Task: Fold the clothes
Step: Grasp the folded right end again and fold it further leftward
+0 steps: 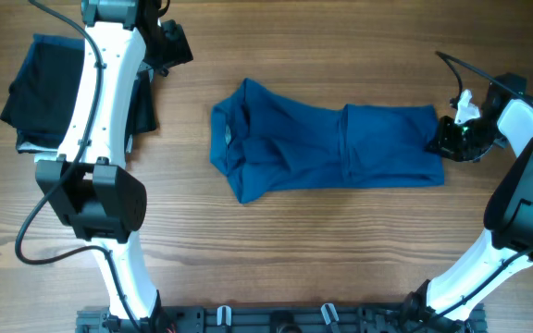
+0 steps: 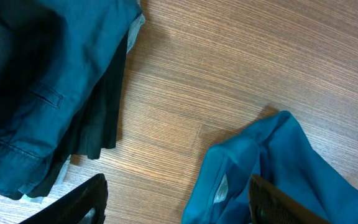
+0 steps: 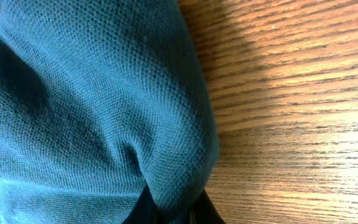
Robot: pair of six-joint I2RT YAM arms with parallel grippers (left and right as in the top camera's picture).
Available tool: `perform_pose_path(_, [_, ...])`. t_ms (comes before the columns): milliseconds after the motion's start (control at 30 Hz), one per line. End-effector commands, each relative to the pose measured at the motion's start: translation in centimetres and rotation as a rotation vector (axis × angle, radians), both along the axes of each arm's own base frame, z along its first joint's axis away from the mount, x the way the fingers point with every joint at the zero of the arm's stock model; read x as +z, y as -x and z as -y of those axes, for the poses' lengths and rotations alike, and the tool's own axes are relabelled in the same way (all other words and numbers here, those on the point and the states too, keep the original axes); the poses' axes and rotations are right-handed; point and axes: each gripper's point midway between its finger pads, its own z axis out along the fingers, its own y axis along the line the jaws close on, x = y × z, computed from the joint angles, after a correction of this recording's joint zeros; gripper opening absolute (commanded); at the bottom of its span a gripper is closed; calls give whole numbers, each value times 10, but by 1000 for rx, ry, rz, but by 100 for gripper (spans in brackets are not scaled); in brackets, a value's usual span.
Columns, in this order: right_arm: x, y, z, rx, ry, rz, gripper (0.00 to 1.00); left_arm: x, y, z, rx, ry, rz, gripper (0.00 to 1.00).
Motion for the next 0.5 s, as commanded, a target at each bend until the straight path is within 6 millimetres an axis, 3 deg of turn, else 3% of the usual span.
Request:
perform_pose_path(0, [-14, -1, 17, -11, 51, -41, 4, -9, 2, -1, -3, 4, -29, 72])
perform_pose_path(133, [30, -25, 52, -47, 94, 22, 4, -9, 2, -1, -3, 4, -30, 75])
perform_pose_path(167, [59, -27, 83, -91, 121, 47, 4, -9, 3, -1, -3, 4, -31, 76])
perform_pose_path(367, [92, -14, 140, -196, 170, 73, 4, -9, 3, -1, -3, 3, -32, 77])
perform_pose_path(467, [103, -11, 147, -219, 160, 85, 4, -9, 3, -1, -3, 3, -32, 77])
